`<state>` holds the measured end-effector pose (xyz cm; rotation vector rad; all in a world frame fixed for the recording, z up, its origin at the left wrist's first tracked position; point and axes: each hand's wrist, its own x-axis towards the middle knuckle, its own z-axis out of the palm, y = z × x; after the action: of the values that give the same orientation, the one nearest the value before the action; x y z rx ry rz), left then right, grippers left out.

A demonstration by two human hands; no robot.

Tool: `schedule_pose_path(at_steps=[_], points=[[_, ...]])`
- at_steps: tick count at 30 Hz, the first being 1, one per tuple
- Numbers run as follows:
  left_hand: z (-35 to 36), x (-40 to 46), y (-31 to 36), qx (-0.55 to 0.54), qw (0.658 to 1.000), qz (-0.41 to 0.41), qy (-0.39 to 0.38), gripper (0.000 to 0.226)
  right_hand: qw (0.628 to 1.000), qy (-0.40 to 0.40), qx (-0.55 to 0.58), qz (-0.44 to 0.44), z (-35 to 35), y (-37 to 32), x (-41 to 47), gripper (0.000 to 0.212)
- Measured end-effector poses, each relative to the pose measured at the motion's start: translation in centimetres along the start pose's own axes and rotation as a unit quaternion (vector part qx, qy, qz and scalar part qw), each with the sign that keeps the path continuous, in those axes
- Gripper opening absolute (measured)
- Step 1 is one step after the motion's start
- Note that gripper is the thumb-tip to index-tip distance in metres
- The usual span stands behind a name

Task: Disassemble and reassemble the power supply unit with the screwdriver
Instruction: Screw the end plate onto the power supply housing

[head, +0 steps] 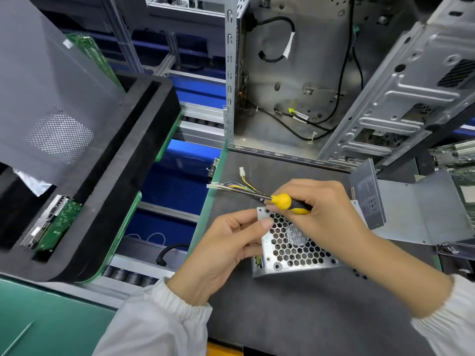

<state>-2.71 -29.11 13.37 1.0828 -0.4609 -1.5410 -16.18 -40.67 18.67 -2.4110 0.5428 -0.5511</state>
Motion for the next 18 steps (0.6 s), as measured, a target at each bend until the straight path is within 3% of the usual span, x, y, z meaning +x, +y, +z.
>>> schedule_pose_path(at_steps=[5,13,18], points=[[-0.11,0.14,0.13,0.003,1.000,-0.003,-0.005,0.038,0.997,-0.006,-0.056,-0.050,0.27,0.03,-0.39,0.025],[-0.24,0.15,-0.06,0.007,1.000,0.012,0.000,0.029,0.967,-0.030,-0.221,-0.126,-0.01,-0.73,-0.34,0.037],[-0.15,0.07,-0.06,0.005,1.000,0.006,0.011,0.024,0.973,-0.059,-0.193,-0.111,-0.39,-0.43,-0.65,0.036]])
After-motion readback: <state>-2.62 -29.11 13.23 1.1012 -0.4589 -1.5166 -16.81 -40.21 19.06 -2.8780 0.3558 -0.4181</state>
